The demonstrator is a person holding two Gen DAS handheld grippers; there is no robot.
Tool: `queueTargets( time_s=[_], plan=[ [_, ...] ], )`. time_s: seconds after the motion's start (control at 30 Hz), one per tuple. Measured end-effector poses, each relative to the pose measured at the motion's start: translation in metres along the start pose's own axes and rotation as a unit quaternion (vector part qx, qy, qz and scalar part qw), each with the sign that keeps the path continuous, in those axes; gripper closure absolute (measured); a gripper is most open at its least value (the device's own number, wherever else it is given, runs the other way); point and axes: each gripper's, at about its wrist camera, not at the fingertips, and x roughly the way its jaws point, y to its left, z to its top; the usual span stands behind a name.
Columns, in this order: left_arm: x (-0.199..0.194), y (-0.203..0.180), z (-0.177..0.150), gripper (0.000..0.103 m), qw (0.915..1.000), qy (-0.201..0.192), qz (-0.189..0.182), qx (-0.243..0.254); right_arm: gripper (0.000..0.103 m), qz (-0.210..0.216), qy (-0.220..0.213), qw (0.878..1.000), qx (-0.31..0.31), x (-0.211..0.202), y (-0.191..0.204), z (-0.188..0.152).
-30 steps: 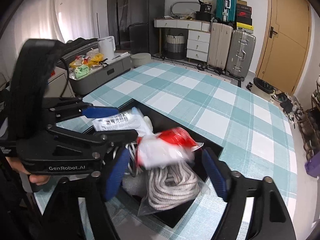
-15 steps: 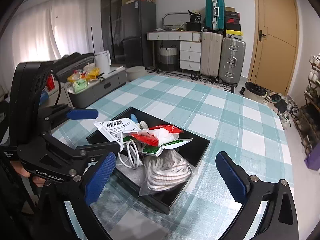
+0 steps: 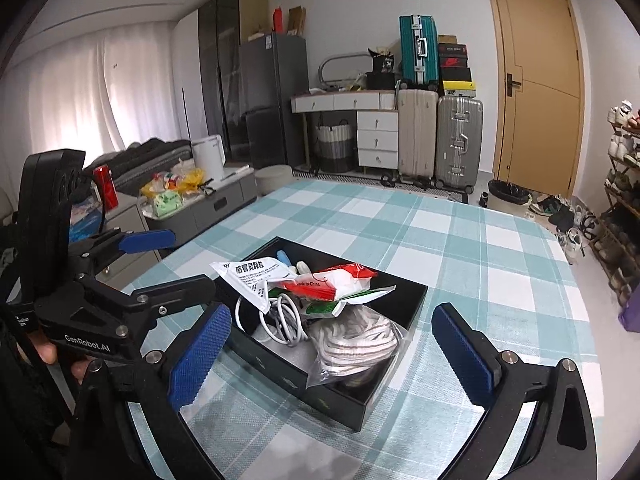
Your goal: Organize soft objects
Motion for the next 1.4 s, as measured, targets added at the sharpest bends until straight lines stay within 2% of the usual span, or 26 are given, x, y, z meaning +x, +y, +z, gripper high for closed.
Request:
queueTargets(
  time_s=[0.23, 0.47, 1.4],
  plan=[
    [0.003, 0.005, -0.012, 0.0, 0.9994, -0.02, 0.022, -0.018, 0.001, -0.005, -0.025, 1.0, 0.011, -0.006, 0.0, -0.01],
    [0.003, 0.003, -0.023, 0.0, 0.9984, -0.048, 0.031, -0.004, 0.001, -0.017, -0.034, 0.999, 0.0, -0.005, 0.002, -0.021],
    [0.006, 0.008, -0.03, 0.0, 0.9976, -0.057, 0.037, -0.011, 0.001, -0.029, -0.082, 0.996, 0.001, -0.004, -0.001, -0.038]
  ],
)
